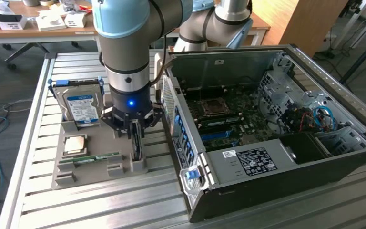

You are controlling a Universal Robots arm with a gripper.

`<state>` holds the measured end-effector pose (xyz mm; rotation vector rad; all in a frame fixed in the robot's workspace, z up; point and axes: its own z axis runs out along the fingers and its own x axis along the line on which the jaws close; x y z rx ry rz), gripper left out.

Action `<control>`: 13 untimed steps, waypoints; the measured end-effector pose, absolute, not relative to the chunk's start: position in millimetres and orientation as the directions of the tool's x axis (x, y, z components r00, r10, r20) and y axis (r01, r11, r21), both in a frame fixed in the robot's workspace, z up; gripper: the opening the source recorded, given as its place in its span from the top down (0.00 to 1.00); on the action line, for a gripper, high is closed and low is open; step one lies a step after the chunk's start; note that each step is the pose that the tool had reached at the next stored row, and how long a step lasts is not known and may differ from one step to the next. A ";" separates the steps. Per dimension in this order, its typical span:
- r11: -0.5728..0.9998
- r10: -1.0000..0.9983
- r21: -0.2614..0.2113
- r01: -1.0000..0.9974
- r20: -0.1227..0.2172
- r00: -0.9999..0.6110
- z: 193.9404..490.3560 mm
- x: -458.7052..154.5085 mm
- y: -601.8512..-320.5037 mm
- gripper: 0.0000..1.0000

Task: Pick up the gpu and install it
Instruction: 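Pick up the gpu and move the gpu toward the slot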

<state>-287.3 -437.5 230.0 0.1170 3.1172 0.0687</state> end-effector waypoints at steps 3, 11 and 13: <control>0.996 0.075 0.045 0.074 -0.020 -0.997 230.0 -287.2 -437.6 0.62; 0.996 0.075 0.045 0.074 -0.020 -0.997 230.0 -287.2 -437.6 0.63; 0.996 0.075 0.045 0.074 -0.020 -0.997 230.0 -287.3 -437.6 0.69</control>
